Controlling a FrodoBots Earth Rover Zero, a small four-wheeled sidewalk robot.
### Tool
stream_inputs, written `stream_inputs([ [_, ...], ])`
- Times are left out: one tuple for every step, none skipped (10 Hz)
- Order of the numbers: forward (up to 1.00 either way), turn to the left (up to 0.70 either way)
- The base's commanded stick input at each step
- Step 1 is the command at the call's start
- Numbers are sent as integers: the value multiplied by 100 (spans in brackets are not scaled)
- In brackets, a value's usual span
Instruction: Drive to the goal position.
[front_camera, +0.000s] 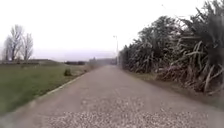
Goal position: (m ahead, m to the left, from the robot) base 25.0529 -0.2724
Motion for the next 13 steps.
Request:
stream_inputs([
  [85, -33],
  [85, -34],
  [85, 0],
  [85, 0],
  [85, 0],
  [85, 0],
  [85, 0],
  [85, 0],
  [85, 0],
  [85, 0],
  [85, 0],
  [85, -9],
  [85, -20],
])
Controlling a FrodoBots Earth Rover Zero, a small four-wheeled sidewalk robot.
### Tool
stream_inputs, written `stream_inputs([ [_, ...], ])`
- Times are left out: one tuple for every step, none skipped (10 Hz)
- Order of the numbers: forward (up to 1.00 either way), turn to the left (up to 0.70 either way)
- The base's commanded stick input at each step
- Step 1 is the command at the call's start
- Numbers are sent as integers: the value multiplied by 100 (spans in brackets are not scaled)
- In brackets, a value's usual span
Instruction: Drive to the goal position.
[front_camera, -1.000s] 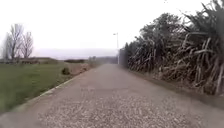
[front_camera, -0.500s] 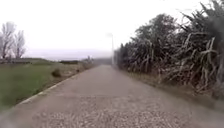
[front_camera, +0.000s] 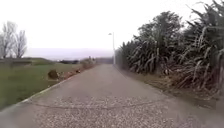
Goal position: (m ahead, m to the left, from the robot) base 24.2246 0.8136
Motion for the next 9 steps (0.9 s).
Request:
stream_inputs([
  [85, -27],
  [85, -15],
  [85, 0],
  [85, 0],
  [85, 0],
  [85, 0],
  [85, 0],
  [85, 0],
  [85, 0],
])
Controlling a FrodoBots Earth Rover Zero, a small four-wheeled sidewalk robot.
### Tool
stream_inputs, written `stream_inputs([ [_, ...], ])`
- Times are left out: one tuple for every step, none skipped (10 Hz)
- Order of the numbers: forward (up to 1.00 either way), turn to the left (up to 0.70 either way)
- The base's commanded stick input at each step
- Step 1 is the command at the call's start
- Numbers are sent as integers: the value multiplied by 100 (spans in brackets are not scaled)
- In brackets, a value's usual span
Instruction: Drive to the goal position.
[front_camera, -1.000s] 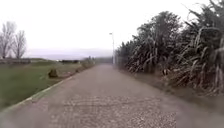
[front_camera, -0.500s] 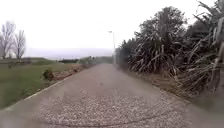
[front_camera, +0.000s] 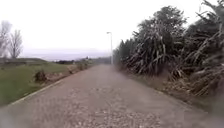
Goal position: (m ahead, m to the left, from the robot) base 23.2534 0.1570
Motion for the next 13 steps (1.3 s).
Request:
stream_inputs([
  [85, 4],
  [85, 18],
  [85, 32],
  [85, 34],
  [85, 34],
  [85, 34],
  [85, 34],
  [85, 7],
  [85, 3],
  [85, 0],
  [85, 0],
  [85, 0],
  [85, 0],
])
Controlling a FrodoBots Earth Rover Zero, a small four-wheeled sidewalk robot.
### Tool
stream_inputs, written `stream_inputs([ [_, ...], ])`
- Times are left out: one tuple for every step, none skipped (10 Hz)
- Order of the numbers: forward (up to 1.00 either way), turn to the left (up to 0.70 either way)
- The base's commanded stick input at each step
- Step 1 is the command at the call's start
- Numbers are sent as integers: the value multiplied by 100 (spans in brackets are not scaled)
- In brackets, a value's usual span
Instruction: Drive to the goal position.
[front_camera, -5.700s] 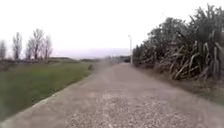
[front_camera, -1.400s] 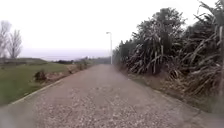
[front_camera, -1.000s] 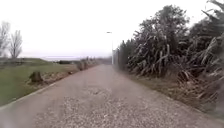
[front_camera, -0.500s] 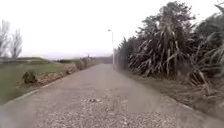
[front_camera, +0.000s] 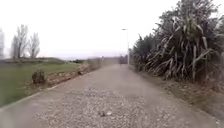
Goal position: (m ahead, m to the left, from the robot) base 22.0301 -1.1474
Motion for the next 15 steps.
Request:
stream_inputs([
  [85, 0],
  [85, 0],
  [85, 0],
  [85, 0],
  [85, 0],
  [85, 0],
  [85, 0],
  [85, 0],
  [85, 0],
  [85, 0],
  [85, 0],
  [85, 0],
  [85, 0],
  [85, 0],
  [85, 0],
])
